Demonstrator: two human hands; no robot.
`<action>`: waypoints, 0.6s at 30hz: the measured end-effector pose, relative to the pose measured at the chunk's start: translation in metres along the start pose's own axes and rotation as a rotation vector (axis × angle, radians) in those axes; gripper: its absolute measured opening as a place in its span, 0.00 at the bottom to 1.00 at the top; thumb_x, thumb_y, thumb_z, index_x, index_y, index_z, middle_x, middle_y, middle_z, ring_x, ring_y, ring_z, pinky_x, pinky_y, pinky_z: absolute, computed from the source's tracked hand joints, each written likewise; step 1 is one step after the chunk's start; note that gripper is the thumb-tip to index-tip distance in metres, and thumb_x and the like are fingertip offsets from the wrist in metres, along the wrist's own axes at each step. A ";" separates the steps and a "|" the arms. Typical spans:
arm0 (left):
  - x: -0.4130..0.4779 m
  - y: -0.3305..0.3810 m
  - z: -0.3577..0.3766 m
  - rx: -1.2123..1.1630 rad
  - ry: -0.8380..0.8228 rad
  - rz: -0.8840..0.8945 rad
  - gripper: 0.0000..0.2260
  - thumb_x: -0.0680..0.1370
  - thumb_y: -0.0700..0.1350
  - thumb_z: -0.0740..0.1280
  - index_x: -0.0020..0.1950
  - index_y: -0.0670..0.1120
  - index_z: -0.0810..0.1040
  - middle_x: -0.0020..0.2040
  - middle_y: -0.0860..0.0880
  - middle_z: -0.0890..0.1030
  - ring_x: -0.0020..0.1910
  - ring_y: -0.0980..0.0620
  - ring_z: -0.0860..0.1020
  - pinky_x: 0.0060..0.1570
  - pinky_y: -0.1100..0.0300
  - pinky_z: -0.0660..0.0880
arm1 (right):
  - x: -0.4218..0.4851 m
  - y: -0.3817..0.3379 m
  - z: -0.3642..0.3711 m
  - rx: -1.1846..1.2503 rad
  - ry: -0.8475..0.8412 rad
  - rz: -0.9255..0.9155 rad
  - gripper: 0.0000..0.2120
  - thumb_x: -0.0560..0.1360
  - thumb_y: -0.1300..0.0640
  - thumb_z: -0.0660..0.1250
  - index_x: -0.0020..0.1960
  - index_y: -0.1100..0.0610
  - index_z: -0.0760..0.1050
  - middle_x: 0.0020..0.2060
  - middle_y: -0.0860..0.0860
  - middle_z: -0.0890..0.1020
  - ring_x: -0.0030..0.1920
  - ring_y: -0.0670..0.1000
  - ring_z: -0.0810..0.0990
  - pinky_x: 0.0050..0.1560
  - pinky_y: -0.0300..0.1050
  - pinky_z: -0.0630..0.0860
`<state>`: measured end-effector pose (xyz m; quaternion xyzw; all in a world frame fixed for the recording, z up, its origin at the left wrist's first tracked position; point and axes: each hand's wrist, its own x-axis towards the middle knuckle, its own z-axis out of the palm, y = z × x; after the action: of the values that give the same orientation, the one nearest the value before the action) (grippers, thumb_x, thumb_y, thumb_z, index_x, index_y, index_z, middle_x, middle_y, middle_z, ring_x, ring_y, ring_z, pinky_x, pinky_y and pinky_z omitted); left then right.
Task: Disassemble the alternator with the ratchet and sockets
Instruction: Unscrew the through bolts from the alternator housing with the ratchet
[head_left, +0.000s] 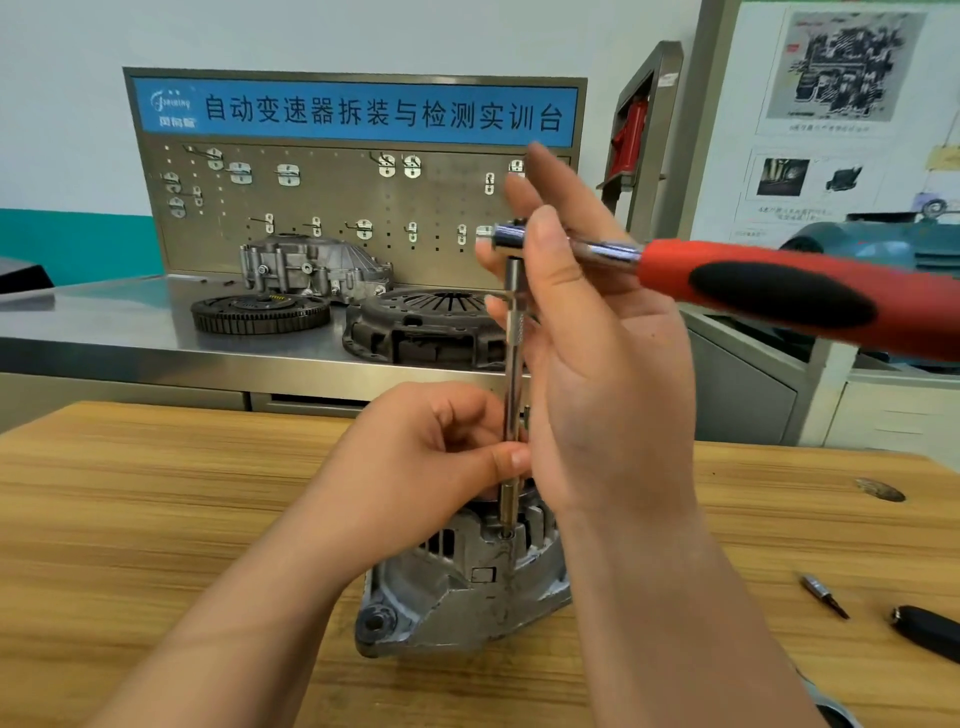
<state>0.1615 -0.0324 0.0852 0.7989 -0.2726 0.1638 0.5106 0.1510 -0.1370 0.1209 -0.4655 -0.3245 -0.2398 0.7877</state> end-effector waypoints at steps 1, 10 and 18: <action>0.000 0.000 -0.001 0.006 -0.017 0.007 0.06 0.71 0.41 0.71 0.44 0.37 0.82 0.39 0.38 0.83 0.42 0.36 0.81 0.46 0.40 0.78 | 0.000 0.000 0.000 0.033 -0.012 0.006 0.12 0.76 0.55 0.63 0.58 0.48 0.78 0.57 0.47 0.82 0.57 0.51 0.81 0.54 0.41 0.76; 0.000 -0.001 -0.001 -0.011 -0.020 0.011 0.10 0.68 0.46 0.73 0.38 0.39 0.81 0.35 0.42 0.83 0.36 0.42 0.81 0.41 0.50 0.80 | 0.003 -0.003 -0.004 0.117 0.011 0.138 0.15 0.75 0.47 0.63 0.58 0.52 0.77 0.50 0.51 0.85 0.47 0.51 0.83 0.49 0.40 0.79; 0.000 0.001 -0.005 -0.018 -0.083 0.011 0.16 0.68 0.49 0.69 0.43 0.36 0.80 0.38 0.39 0.83 0.39 0.39 0.81 0.43 0.42 0.78 | 0.000 -0.002 -0.004 0.197 -0.016 0.150 0.12 0.80 0.51 0.58 0.57 0.54 0.77 0.55 0.55 0.84 0.53 0.57 0.83 0.44 0.37 0.78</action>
<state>0.1604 -0.0281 0.0881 0.7989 -0.2993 0.1308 0.5051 0.1505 -0.1412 0.1213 -0.4109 -0.3167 -0.1435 0.8428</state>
